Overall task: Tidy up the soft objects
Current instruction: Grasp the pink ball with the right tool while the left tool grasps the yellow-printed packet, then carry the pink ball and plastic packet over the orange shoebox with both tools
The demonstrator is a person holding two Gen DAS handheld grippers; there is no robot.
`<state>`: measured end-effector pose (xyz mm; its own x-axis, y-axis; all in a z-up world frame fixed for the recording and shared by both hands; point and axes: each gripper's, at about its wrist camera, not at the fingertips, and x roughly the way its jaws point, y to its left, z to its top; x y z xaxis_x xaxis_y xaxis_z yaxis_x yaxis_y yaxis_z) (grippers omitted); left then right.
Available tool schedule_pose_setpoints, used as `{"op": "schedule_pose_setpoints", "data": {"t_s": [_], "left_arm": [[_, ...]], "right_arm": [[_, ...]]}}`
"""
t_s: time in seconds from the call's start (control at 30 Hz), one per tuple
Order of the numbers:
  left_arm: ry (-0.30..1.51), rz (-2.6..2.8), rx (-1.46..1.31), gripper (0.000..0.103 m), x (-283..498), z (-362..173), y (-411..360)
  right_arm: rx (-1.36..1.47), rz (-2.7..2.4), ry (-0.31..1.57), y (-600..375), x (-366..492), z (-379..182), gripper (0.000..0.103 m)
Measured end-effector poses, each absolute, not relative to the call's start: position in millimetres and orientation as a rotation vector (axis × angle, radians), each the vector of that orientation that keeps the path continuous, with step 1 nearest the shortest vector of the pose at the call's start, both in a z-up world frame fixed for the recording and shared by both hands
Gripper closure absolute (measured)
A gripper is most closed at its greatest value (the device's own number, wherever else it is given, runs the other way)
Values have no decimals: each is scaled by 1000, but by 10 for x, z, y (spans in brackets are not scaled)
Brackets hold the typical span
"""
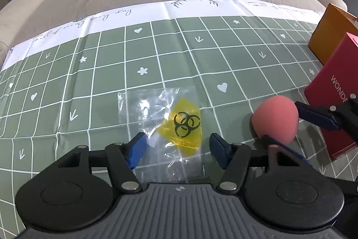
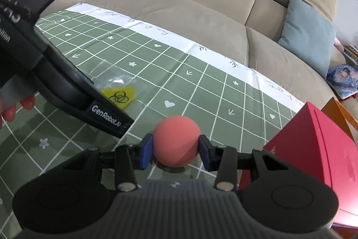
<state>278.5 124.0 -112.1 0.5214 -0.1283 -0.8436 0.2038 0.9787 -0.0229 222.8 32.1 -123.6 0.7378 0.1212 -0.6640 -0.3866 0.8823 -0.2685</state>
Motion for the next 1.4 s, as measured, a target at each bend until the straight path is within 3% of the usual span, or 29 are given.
{"op": "schedule_pose_setpoints", "data": {"t_s": [0.07,0.13,0.33,0.83,1.07,1.4], "left_arm": [[999,-205,88,50,2773,-1105,1230],[1001,-219,102,68,2774,-1087,1214],[1013,-210,115,98,2790,-1068,1222],[1049,-293,208,102,2605,-594,1245],[1102,-342,294,102,2430,-274,1131],[1121,-423,397,102,2165,238,780]], "right_arm": [[-406,291,694,314,2227,-1232,60],[-410,294,697,314,2229,-1233,59],[-437,304,719,347,2283,-1224,59],[-485,487,897,338,2446,-882,61],[-493,613,992,308,2451,-529,61],[-515,701,989,-8,2407,154,61]]}}
